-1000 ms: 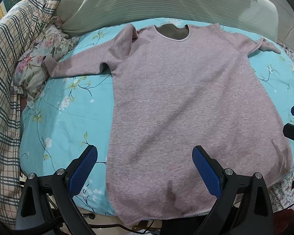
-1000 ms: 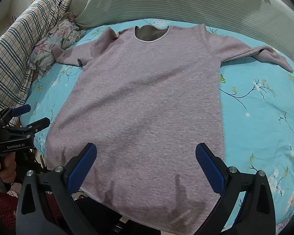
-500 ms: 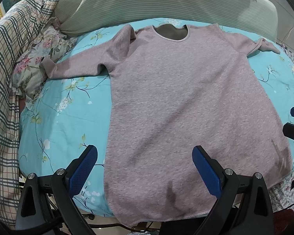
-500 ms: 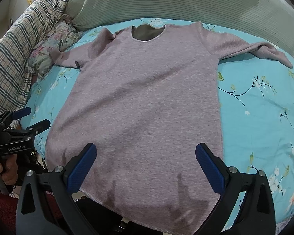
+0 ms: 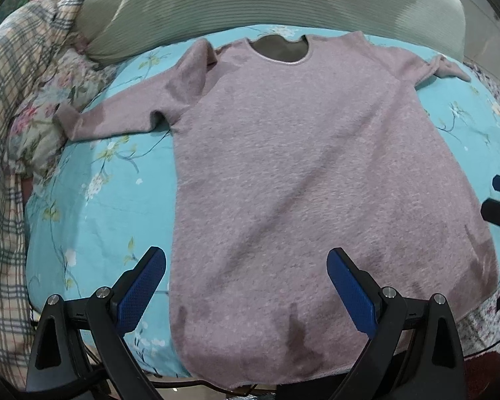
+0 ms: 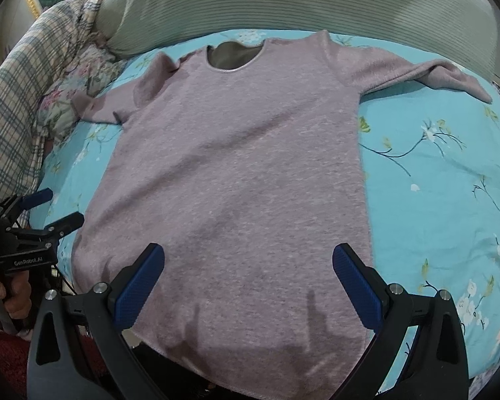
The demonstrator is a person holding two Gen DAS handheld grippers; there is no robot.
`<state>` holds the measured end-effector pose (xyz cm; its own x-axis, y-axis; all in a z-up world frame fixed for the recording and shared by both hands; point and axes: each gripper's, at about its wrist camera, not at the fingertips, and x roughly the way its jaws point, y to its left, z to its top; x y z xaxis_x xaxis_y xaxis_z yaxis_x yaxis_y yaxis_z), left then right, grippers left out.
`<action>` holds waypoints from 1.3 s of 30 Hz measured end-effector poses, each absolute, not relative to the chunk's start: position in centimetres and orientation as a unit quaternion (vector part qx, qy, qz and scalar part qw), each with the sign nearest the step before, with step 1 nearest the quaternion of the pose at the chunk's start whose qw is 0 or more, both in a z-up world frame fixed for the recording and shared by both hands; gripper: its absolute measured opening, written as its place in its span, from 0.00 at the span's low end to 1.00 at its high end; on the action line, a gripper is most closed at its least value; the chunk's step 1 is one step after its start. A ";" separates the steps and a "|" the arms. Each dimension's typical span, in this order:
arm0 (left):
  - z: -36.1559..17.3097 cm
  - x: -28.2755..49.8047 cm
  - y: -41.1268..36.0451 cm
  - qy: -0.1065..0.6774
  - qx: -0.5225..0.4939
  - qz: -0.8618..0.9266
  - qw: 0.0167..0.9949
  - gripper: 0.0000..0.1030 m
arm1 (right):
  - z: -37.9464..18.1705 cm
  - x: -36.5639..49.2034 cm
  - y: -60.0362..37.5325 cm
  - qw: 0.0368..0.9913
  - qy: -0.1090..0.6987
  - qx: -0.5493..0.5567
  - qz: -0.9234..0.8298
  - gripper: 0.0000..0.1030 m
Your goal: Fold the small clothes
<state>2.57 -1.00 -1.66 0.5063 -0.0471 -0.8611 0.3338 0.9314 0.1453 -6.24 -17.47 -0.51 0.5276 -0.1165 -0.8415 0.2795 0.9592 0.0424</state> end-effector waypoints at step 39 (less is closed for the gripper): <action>-4.3 15.1 -10.5 0.541 0.123 -0.091 0.827 0.95 | 3.3 7.6 -68.4 0.792 0.325 0.347 -0.384 0.79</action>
